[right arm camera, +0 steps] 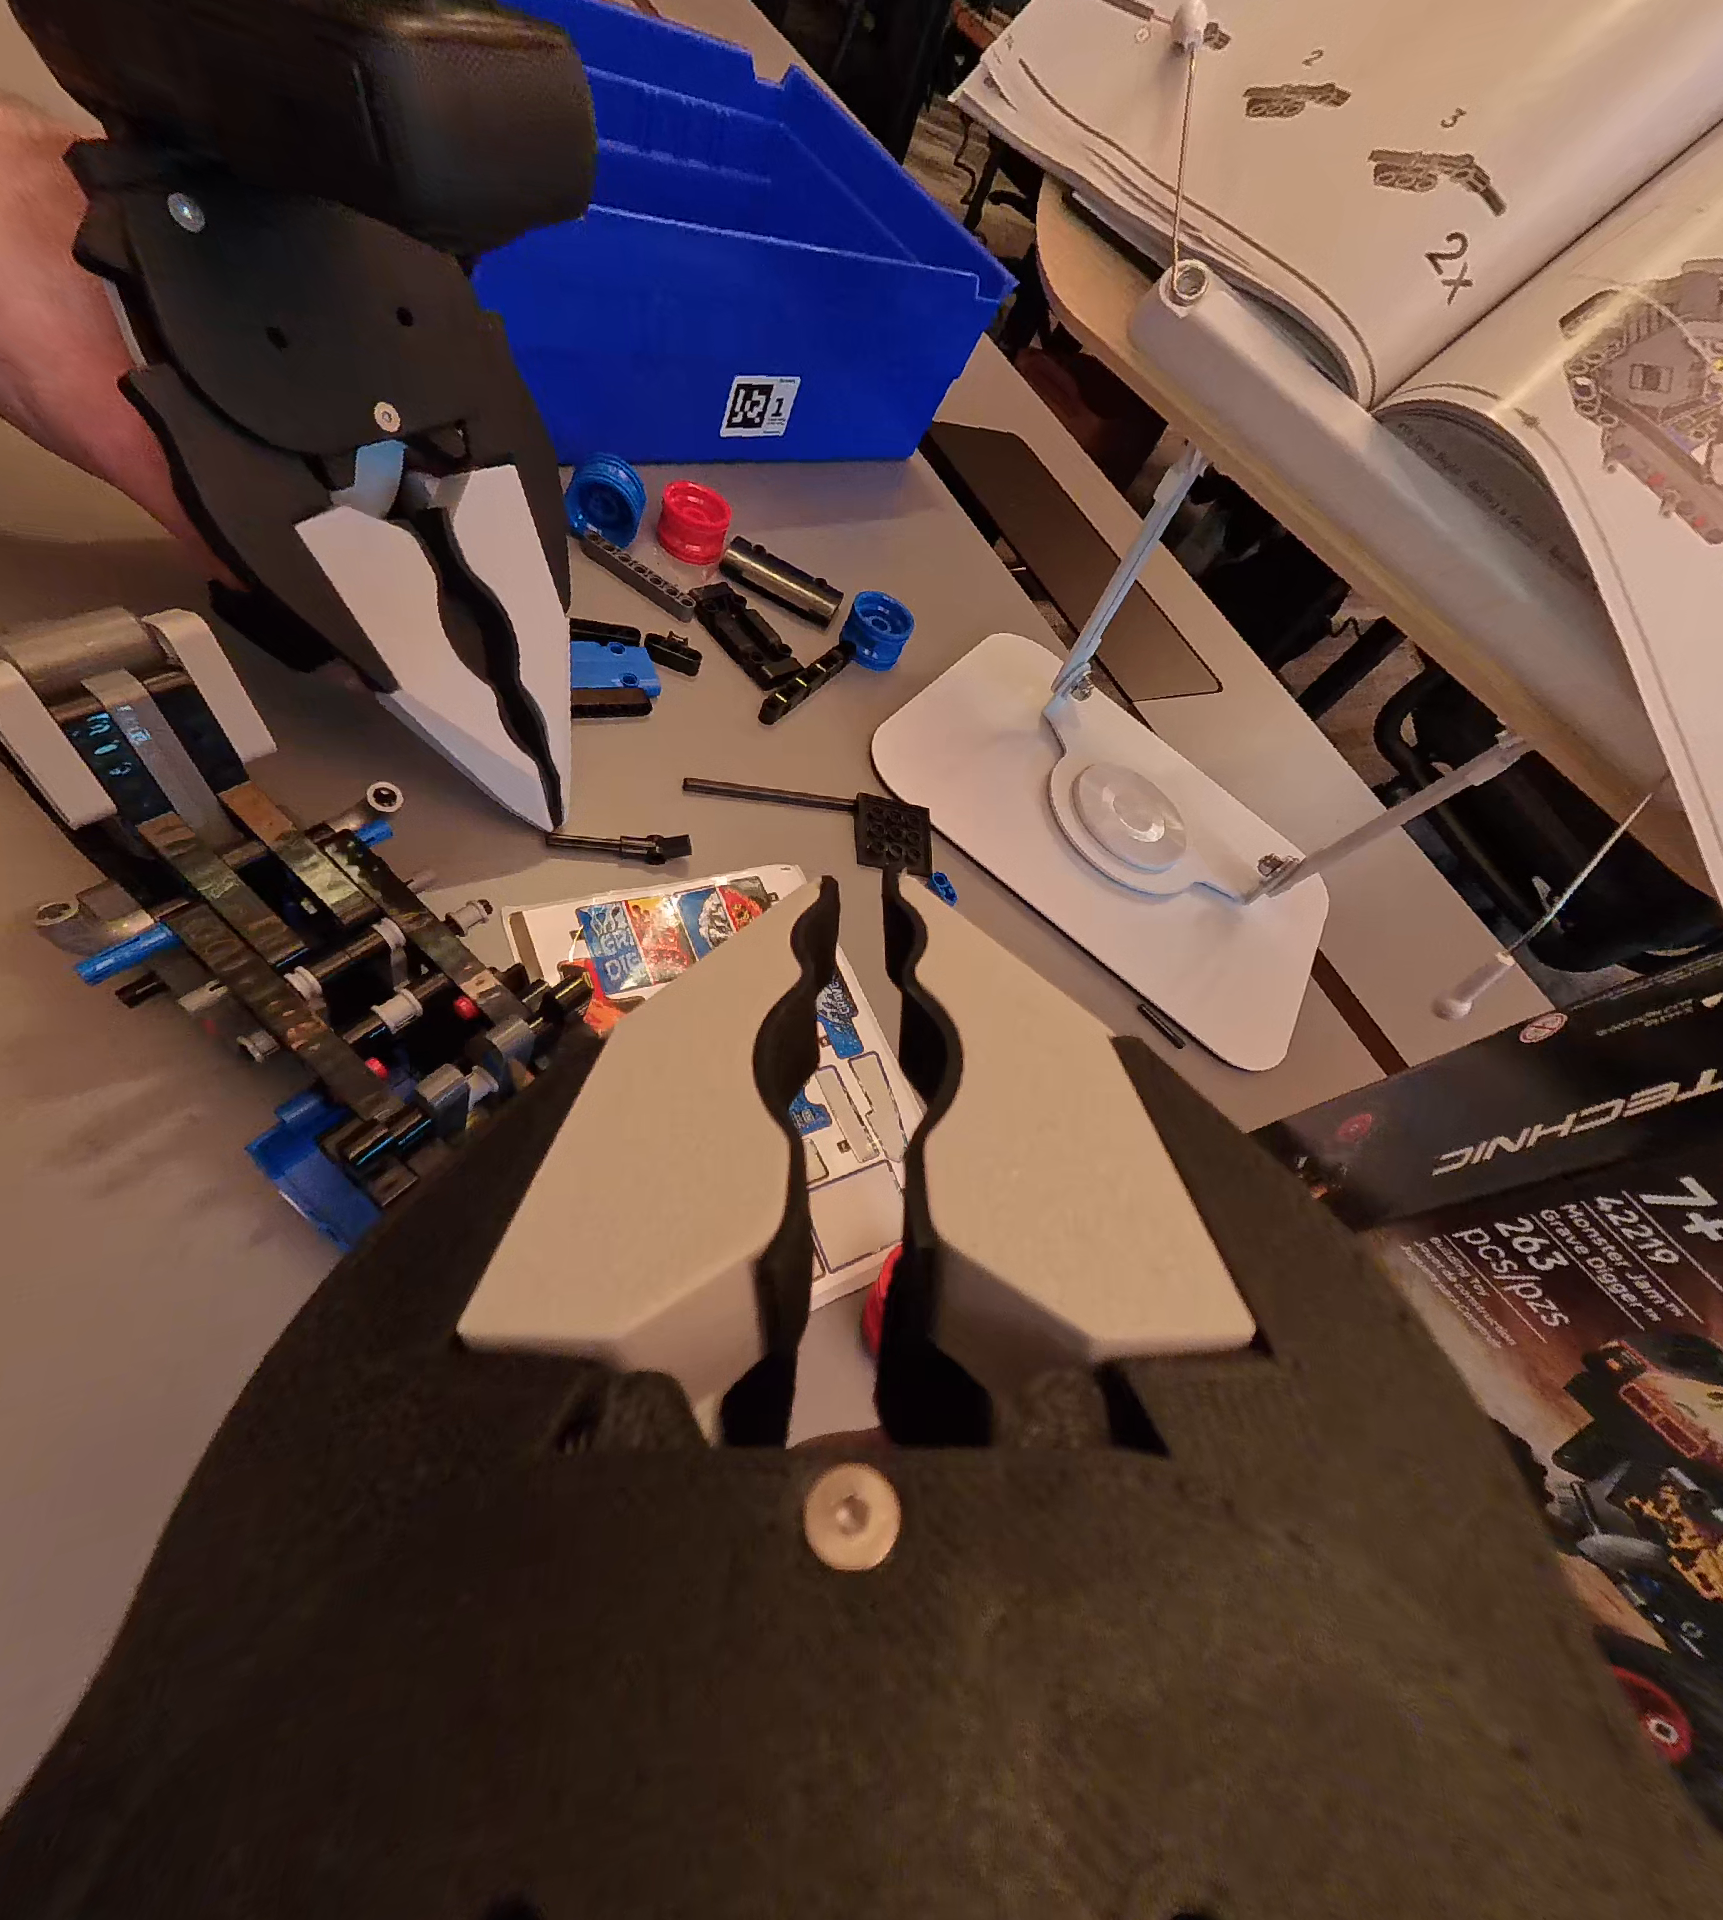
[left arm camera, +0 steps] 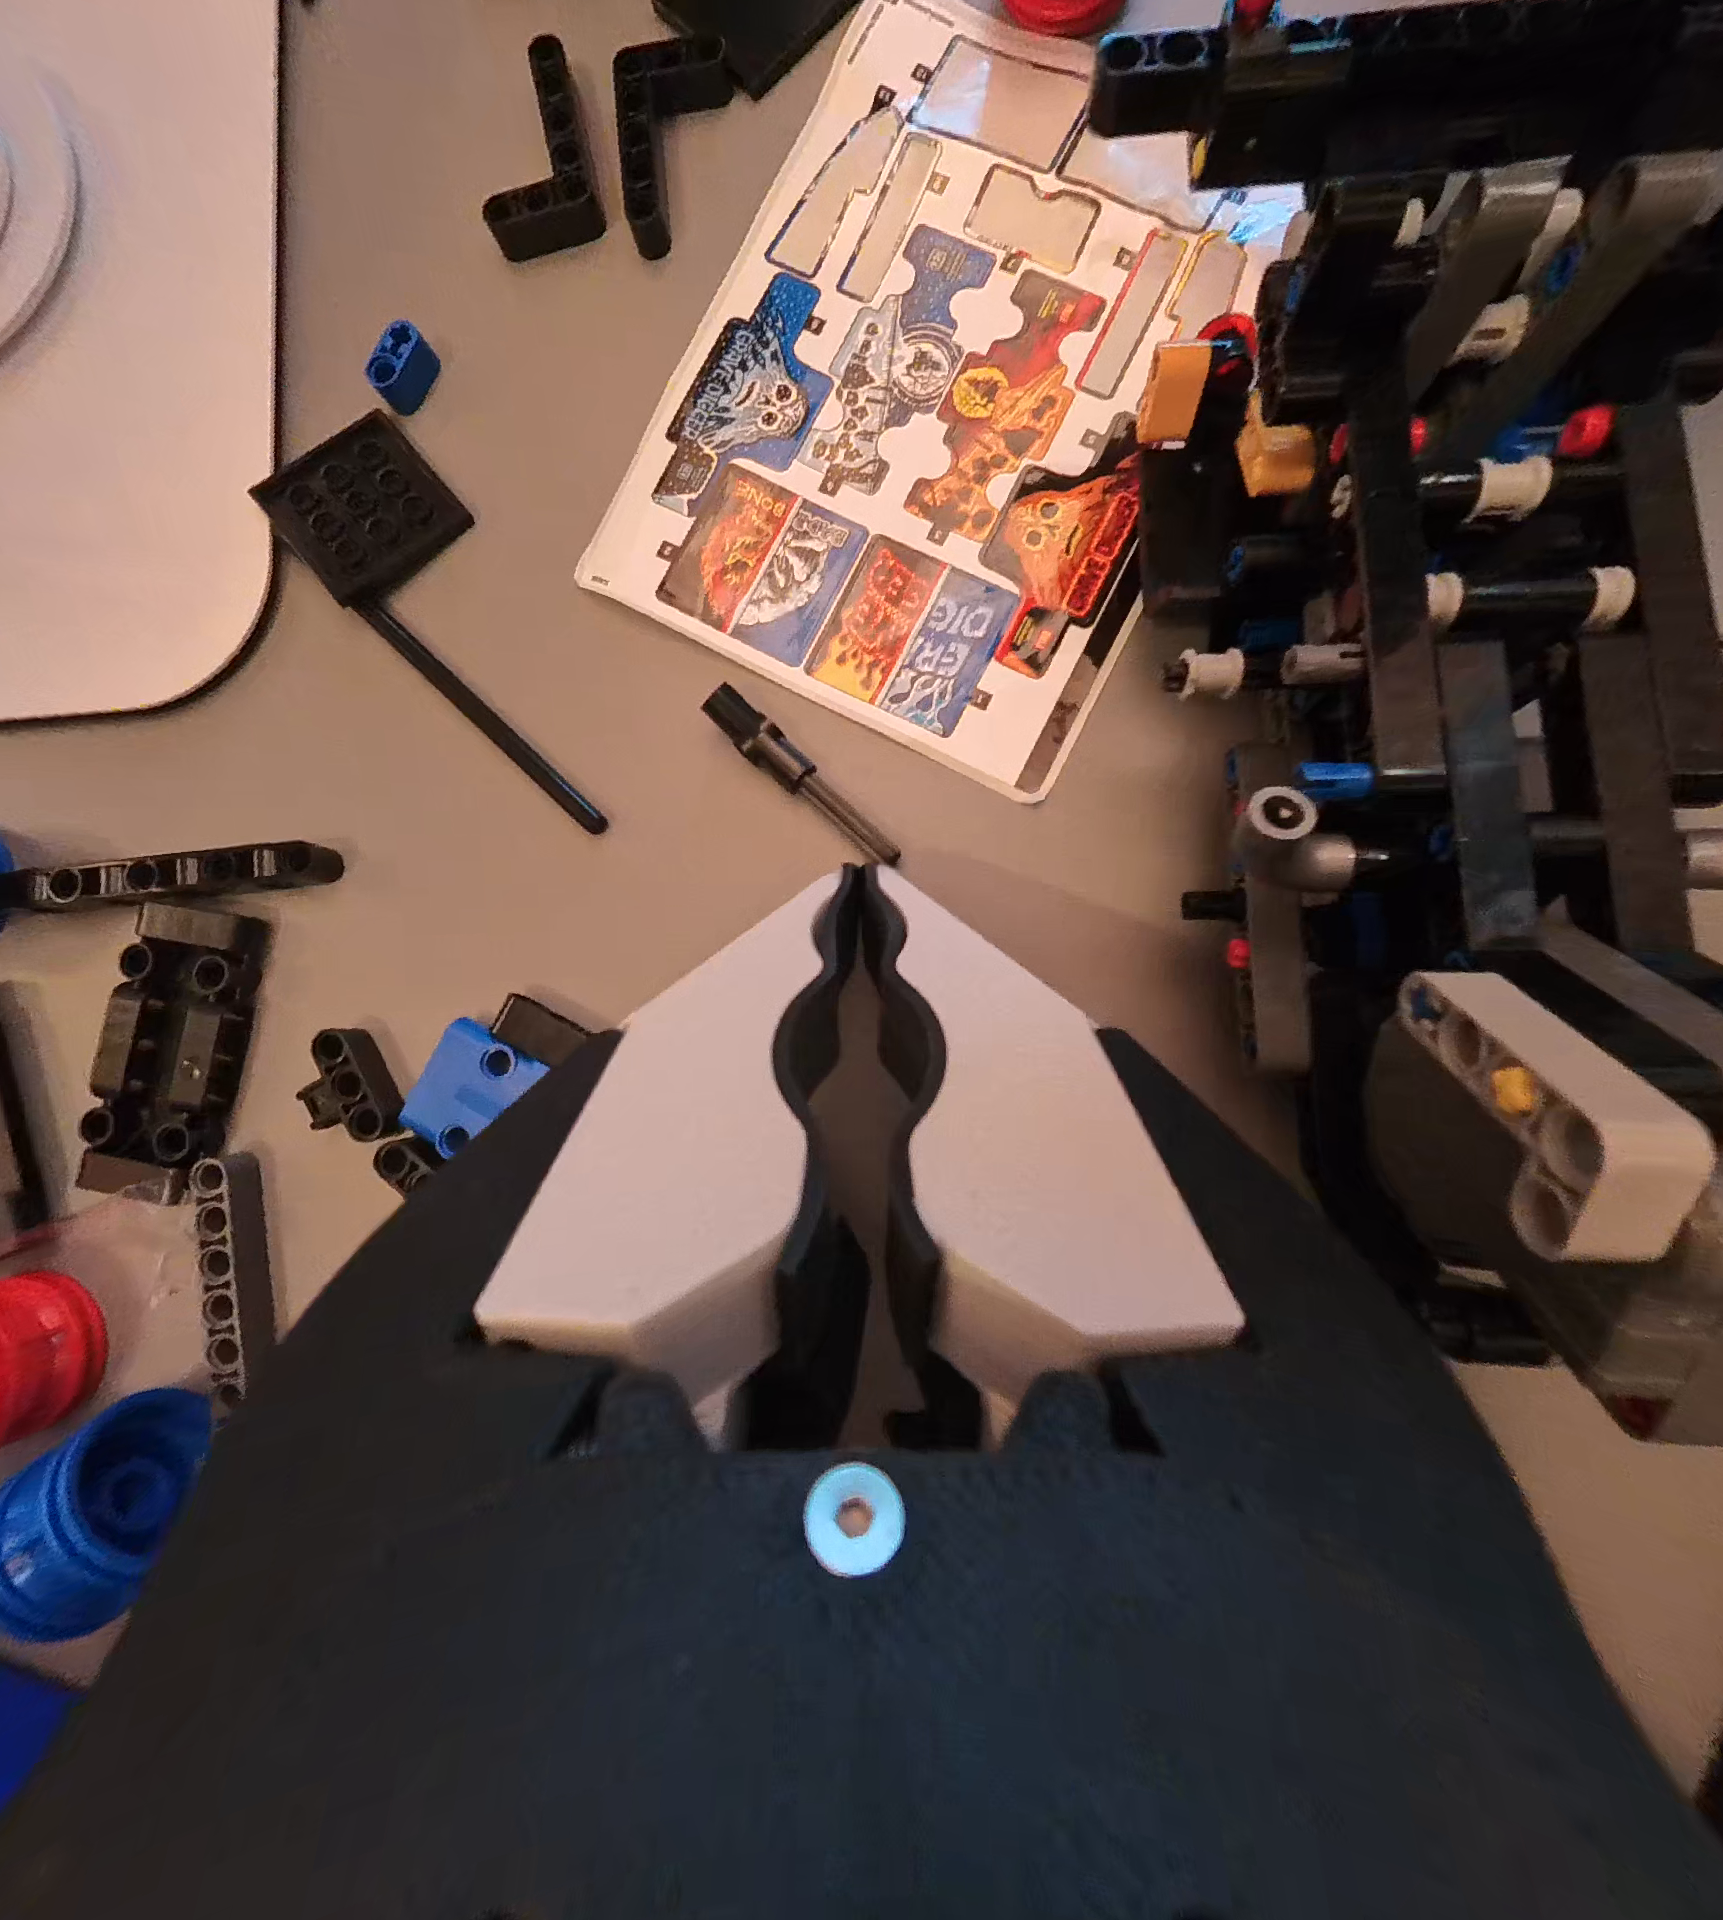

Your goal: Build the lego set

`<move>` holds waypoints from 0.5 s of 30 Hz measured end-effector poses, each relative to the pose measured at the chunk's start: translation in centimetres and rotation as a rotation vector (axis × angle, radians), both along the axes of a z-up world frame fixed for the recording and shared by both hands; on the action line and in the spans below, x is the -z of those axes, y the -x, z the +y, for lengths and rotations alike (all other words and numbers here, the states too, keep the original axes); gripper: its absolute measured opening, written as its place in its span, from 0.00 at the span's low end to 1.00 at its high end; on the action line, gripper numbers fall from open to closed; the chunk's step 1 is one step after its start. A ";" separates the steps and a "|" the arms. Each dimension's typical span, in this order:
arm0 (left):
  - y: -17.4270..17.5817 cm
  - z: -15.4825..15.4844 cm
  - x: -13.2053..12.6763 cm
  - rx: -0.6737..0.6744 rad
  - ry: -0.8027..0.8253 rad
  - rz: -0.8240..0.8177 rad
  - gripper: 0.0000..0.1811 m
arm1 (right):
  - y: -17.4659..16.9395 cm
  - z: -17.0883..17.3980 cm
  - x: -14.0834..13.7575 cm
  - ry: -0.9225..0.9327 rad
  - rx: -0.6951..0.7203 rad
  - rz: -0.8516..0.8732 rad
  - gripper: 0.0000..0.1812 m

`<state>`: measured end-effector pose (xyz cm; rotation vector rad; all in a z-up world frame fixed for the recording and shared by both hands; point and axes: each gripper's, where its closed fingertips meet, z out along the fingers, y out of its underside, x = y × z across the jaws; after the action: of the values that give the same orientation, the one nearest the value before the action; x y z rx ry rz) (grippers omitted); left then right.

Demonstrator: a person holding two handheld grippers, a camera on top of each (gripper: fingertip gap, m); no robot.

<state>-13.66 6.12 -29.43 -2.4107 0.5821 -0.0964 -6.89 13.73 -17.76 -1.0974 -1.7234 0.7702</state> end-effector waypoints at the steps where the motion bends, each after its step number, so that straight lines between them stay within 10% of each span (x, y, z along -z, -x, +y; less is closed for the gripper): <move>1: -0.1 0.1 -0.2 -0.005 -0.003 -0.022 0.00 | 0.0 0.0 0.0 0.001 0.000 0.000 0.04; 6: -0.2 0.8 -0.4 -0.040 -0.001 -0.070 0.18 | 0.0 0.1 0.2 0.001 -0.002 -0.005 0.04; 15: 0.6 1.3 0.0 -0.058 -0.026 -0.002 0.02 | 0.0 0.2 0.2 0.002 -0.003 -0.007 0.04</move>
<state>-14.25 7.47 -29.46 -2.3997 0.5087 -0.0661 -6.87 13.88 -18.01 -1.1003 -1.7309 0.7711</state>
